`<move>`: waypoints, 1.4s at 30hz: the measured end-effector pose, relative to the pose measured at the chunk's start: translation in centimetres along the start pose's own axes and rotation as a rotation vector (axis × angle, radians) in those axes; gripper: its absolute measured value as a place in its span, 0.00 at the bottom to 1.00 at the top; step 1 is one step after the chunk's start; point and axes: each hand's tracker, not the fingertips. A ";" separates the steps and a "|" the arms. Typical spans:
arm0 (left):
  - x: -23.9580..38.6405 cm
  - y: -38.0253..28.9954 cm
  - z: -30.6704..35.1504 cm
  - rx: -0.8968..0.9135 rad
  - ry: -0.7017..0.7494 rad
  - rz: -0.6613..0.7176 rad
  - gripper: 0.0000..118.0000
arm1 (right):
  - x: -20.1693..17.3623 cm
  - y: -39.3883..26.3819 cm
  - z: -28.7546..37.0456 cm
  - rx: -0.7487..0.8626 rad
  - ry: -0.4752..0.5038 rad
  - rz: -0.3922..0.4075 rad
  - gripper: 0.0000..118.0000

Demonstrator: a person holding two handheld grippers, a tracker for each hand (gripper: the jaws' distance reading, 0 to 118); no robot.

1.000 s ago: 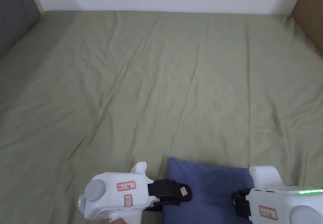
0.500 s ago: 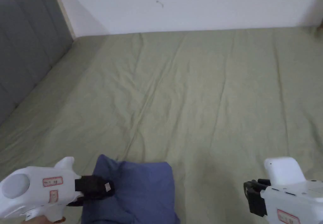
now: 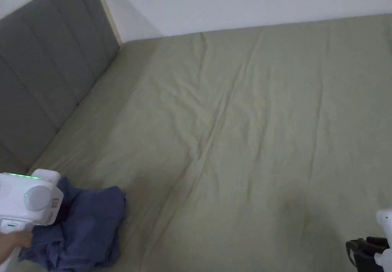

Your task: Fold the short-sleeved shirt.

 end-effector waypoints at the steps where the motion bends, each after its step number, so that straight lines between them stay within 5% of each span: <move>1: 0.0 0.0 -0.1 0.014 0.051 -0.037 0.55 | 0.3 0.0 0.1 -0.002 0.001 -0.003 0.02; 4: -0.3 -0.1 0.1 0.014 0.220 -0.084 0.75 | 1.0 -0.2 0.2 -0.015 -0.001 -0.020 0.02; 10: -2.2 -0.4 6.0 0.114 -0.090 0.218 0.71 | 1.8 -0.8 0.8 -0.023 0.000 -0.032 0.02; 11: -1.9 -0.8 7.6 0.157 -0.154 0.268 0.61 | 1.8 -0.9 1.0 -0.017 0.011 -0.036 0.02; 13: -0.5 -1.5 10.2 0.233 -0.280 0.336 0.13 | 1.8 -1.1 1.6 -0.008 0.018 -0.038 0.02; 14: 0.7 -1.9 11.6 0.249 -0.313 0.345 0.00 | 1.8 -1.2 2.0 0.002 0.024 -0.033 0.02; 18: 5.9 -3.8 17.3 0.338 -0.474 0.297 0.00 | 2.3 -1.5 3.9 0.036 0.030 -0.031 0.02; 28: 16.1 -7.8 29.3 0.555 -0.399 0.212 0.00 | 3.4 -2.3 10.1 0.238 0.023 -0.067 0.02; 35: 21.4 -11.4 36.9 0.831 -0.234 0.278 0.00 | 3.2 -2.2 16.0 0.501 -0.101 -0.086 0.02; 42: 23.2 -12.8 41.3 0.983 -0.265 0.327 0.00 | 2.2 -2.5 21.0 0.773 -0.227 -0.057 0.02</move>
